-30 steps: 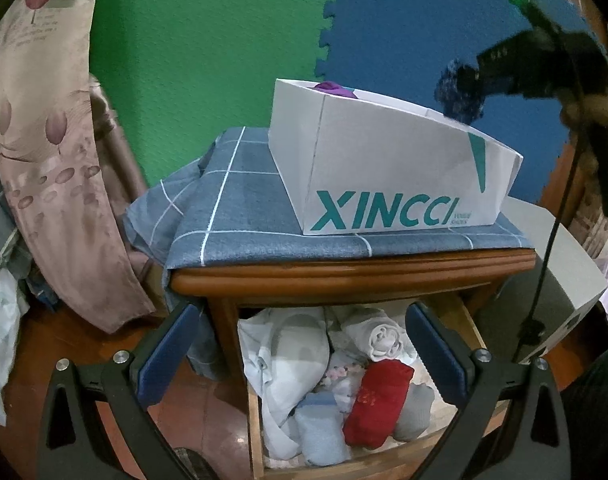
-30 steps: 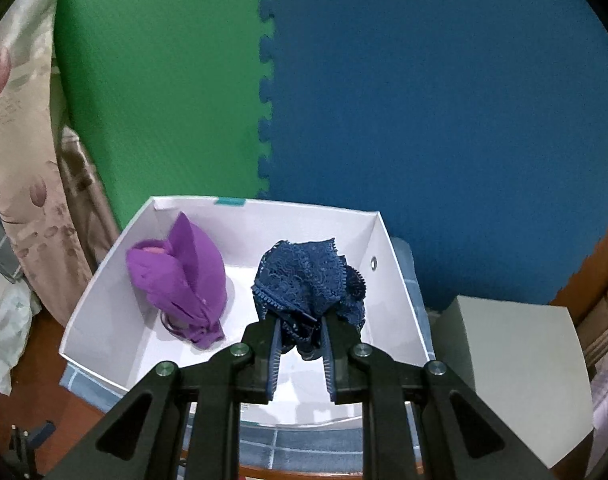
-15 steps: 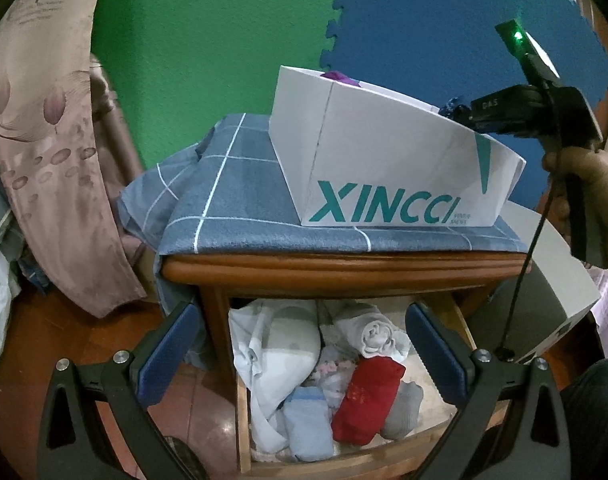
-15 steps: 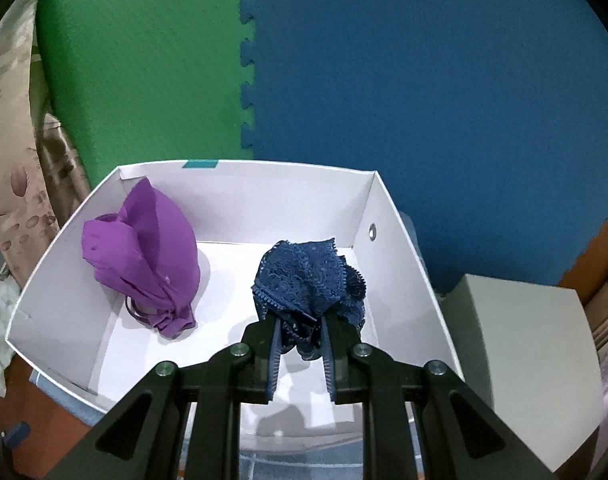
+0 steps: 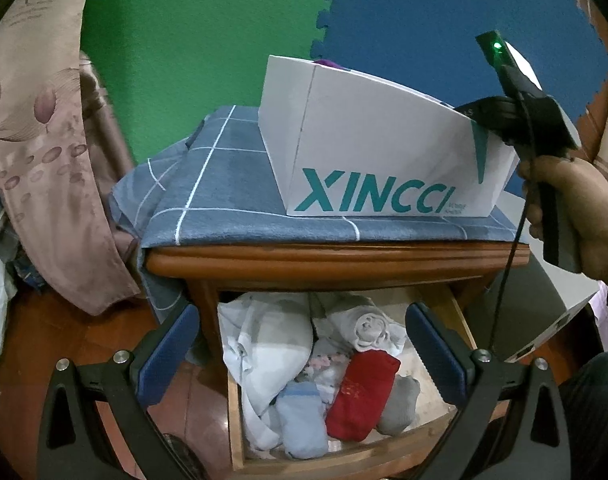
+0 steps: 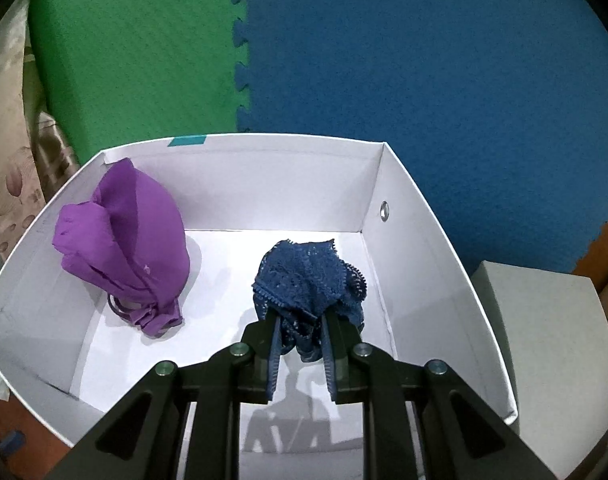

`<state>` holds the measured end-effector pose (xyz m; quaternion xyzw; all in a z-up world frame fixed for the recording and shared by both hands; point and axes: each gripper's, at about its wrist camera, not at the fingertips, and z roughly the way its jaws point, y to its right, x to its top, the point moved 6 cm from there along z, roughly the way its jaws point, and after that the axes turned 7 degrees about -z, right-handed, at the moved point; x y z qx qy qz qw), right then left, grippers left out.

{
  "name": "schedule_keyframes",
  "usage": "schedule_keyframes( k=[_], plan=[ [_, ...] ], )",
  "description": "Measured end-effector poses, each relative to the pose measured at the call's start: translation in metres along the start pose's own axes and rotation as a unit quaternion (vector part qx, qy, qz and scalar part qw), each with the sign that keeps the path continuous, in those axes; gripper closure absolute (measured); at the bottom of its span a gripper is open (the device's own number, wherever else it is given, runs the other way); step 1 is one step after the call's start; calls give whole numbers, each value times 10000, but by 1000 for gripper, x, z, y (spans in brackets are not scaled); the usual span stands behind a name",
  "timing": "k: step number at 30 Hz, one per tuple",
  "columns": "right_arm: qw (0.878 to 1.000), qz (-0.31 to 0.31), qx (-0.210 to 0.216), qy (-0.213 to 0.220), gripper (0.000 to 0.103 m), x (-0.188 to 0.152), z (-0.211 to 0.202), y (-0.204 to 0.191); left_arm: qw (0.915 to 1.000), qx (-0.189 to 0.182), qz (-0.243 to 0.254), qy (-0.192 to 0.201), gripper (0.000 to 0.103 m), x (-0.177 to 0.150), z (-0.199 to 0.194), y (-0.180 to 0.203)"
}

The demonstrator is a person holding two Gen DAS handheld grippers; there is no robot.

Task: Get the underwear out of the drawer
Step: 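Release the navy underwear in the box and withdraw the right tool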

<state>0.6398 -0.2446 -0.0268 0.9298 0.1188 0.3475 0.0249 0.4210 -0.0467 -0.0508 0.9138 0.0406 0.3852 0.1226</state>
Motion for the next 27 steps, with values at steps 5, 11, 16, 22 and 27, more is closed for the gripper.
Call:
schedule_keyframes(
  k=[5,11,16,22,27],
  plan=[
    [10000,31,27,-76,85,4,6,1,10000,27,64,-39,1,-4,1,2],
    [9998,48,46,-160,85,4,8,2,9999,31,54,-88,1,-5,2,1],
    [9998,51,57,-164,84,5,9,2,9998,35,112,-135,1,-8,3,3],
    [9998,46,65,-156,83,6,9,1,9997,52,128,-183,1,-10,5,4],
    [9999,72,47,-90,81,4,8,2,9996,55,164,-231,1,-12,6,4]
  ],
)
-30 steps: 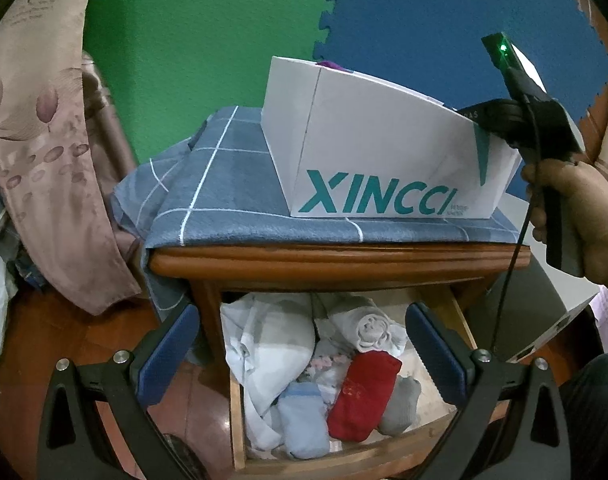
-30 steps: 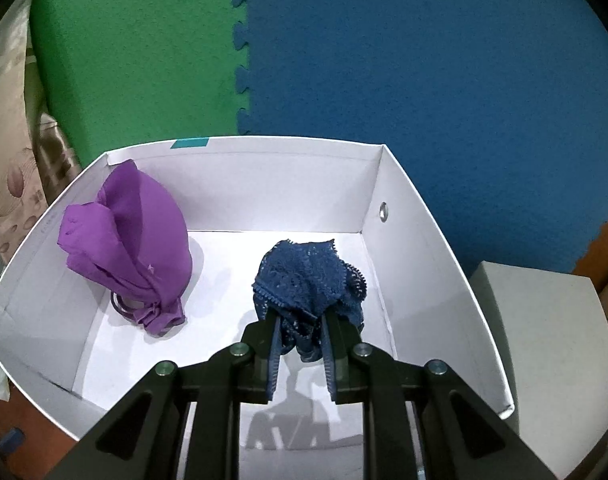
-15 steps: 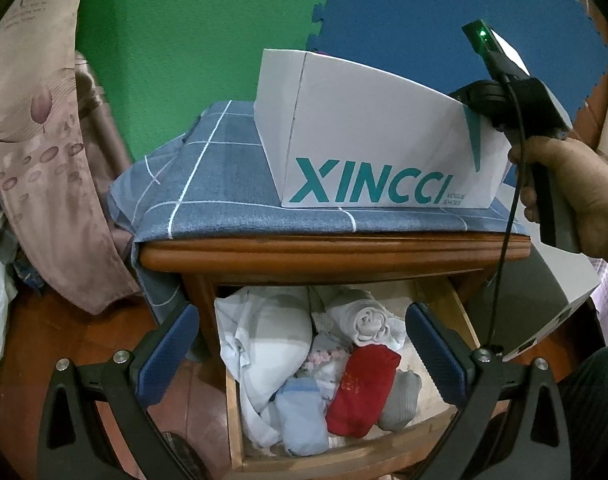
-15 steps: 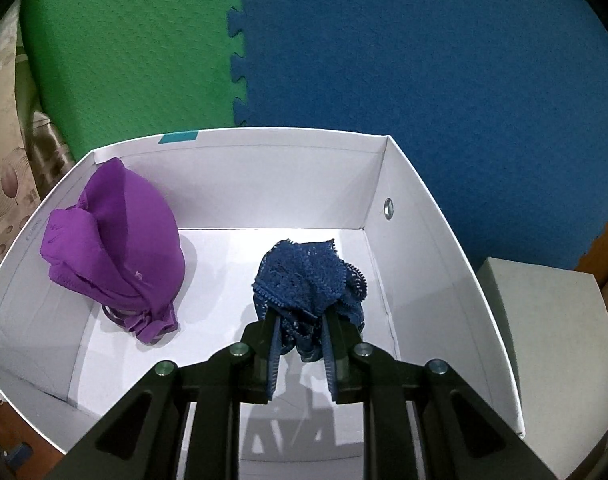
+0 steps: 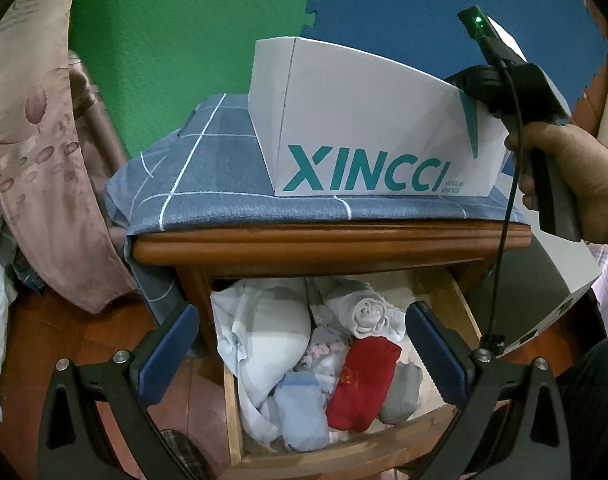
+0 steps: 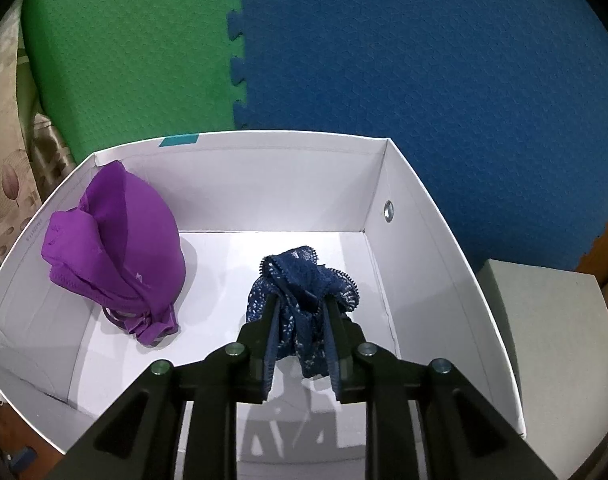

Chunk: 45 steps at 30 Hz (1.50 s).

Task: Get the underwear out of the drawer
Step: 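Release the navy underwear in the box and withdraw the right tool, then grasp the red sock in the drawer with the left tool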

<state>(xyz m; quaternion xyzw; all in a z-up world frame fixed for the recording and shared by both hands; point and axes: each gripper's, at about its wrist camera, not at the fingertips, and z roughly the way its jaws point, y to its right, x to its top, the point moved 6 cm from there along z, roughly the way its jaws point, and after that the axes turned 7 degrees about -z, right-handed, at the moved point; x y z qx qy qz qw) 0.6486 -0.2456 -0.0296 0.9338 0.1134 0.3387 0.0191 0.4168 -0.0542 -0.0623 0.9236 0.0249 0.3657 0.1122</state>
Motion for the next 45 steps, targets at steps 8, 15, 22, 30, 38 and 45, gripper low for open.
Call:
schedule_keyframes(
  k=[8,15,22,30,38,45],
  plan=[
    [9999,4,32,128,67,-1,0,-1,9998,5,108,-156,1,-9,8,1],
    [9967,40,166,789,37,13,-44,9,9992,-39,233,-337,1,-25,19,3],
    [9809,-417,-192,1893,19,-35,-163,52,9977,-62,366,-569,1,-42,30,6],
    [9913,-25,-44,1319,19,-201,-145,76,9924,98,599,-1066,1,-77,49,17],
    [9929,501,720,804,19,-208,-110,82,9769,512,1231,-1672,1,-79,81,64],
    [9837,1328,1097,517,19,-227,-98,110,9645,978,921,-2273,4,-92,122,73]
  ],
)
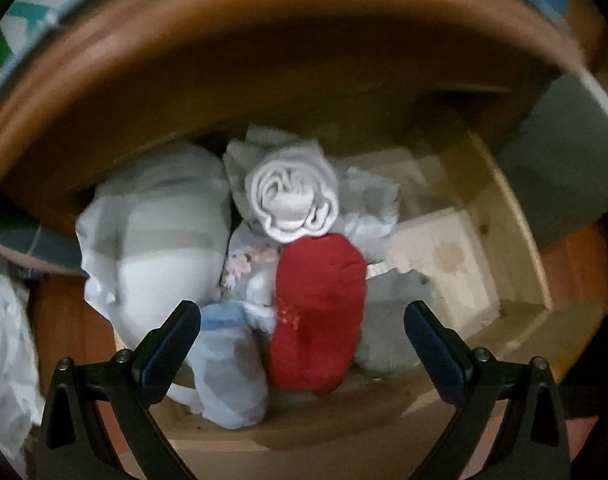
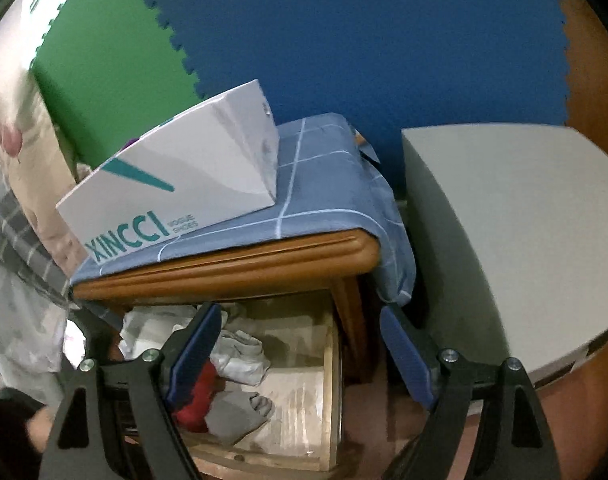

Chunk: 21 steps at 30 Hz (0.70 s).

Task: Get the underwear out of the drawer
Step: 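Grasp the red sock in the drawer with the left tool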

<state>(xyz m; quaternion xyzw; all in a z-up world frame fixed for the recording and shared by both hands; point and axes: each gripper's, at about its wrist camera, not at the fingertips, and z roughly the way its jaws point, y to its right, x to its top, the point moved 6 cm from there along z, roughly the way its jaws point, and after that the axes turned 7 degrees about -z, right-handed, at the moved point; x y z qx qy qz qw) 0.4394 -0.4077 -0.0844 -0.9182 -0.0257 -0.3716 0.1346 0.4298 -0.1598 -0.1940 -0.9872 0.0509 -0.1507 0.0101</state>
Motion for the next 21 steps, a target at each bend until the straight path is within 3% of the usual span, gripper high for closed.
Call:
schedule_keyframes(
  k=[5,9,12,16,21],
  plan=[
    [9996,154,215,-10,19,1,1,2,9989,232,-354,-186,10,5,15,-4],
    [9992,36,407,-4,19,2,0,-11,9978,231,-407,-464,38,8,25,3],
    [9985,-153,522,-8,19,3,-1,-21,9975,342,-273,-560,45,7,32,7],
    [9979,-230,613,-19,19,2,-1,-26,9961,271,-284,-790,69,3,39,6],
    [9977,-218,632,-128,19,-2,4,-26,9984,57,-122,-548,79,-1,14,4]
  ],
)
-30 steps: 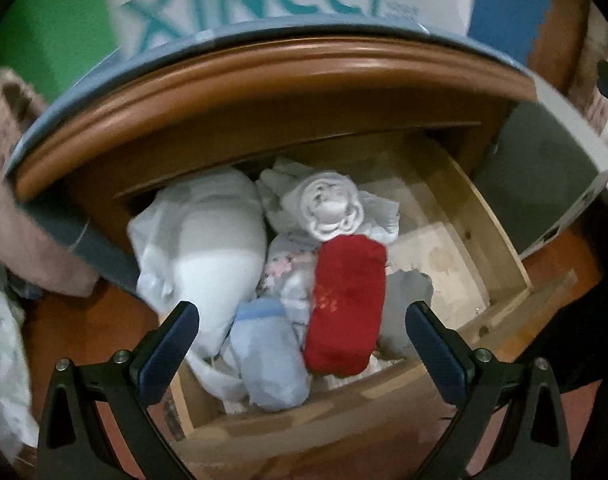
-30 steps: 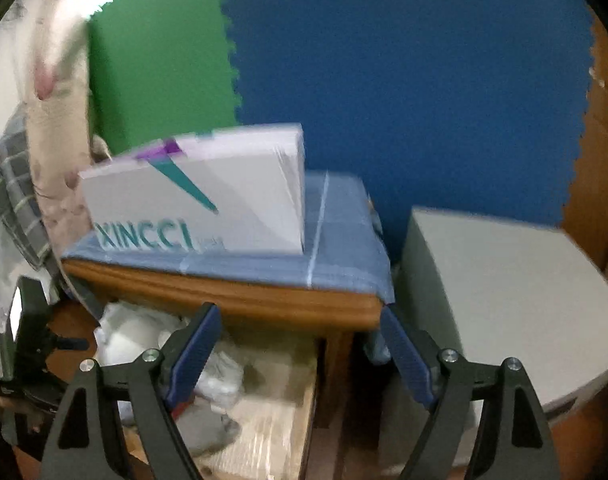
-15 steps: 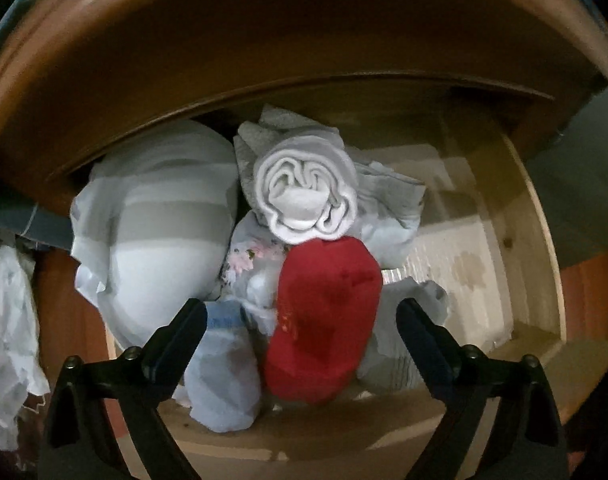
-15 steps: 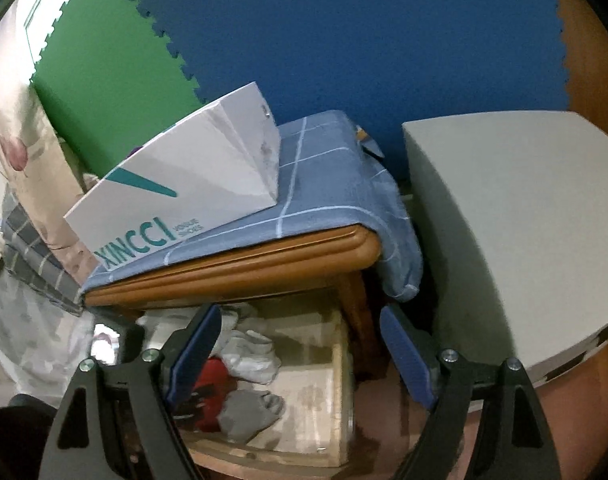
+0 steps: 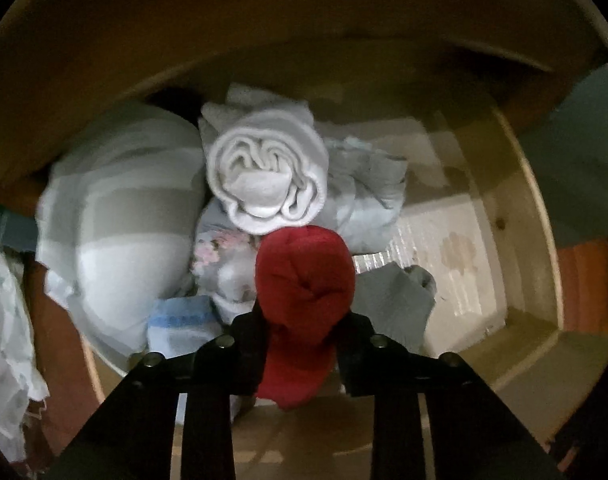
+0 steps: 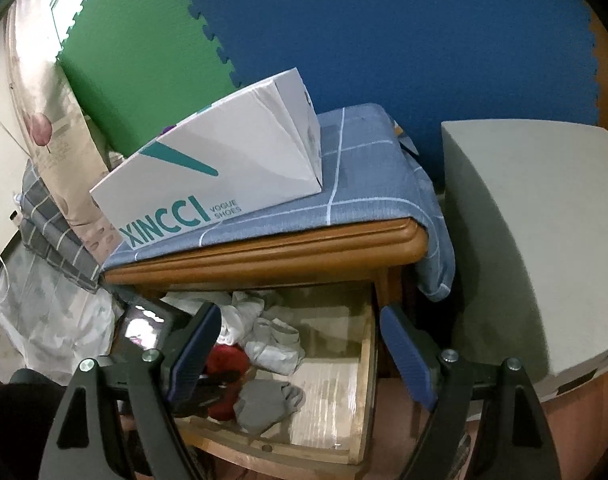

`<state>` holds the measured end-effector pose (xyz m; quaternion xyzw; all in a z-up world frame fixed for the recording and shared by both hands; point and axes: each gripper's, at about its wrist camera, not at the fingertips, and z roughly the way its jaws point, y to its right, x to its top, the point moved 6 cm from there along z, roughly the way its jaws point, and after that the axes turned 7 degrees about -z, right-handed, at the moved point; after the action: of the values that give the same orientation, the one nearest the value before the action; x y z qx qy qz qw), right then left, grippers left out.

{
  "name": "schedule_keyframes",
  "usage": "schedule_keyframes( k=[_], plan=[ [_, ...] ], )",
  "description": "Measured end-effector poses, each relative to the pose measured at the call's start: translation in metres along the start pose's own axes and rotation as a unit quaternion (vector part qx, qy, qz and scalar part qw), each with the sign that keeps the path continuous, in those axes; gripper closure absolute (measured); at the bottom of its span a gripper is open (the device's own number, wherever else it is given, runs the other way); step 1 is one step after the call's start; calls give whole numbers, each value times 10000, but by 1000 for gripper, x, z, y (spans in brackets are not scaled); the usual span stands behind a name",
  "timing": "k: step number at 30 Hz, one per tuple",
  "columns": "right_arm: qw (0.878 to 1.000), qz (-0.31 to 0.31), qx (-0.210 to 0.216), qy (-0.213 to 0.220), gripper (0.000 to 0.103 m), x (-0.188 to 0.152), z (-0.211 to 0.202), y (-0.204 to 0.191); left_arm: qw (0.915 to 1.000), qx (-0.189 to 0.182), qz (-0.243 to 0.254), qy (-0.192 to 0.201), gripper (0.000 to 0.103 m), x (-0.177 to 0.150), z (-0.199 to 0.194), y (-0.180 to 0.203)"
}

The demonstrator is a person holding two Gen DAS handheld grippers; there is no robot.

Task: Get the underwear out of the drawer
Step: 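Grasp the red sock in the drawer with the left tool, then lift the red sock with the left tool up over the shoe box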

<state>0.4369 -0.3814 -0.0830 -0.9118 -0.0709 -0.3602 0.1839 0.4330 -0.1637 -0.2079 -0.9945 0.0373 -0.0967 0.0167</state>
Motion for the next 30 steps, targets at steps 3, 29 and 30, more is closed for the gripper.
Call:
schedule_keyframes(
  k=[3,29,30],
  plan=[
    [9999,-5,52,-102,19,-2,6,-1,9995,-92,-6,294,79,-6,-29,-5],
    [9934,-563,-730,-682,19,-20,35,-5,9781,-92,225,2067,79,-27,-183,-20],
    [9932,-548,-762,-694,19,-20,35,-3,9772,-88,215,2112,79,-26,-186,-23]
  ],
)
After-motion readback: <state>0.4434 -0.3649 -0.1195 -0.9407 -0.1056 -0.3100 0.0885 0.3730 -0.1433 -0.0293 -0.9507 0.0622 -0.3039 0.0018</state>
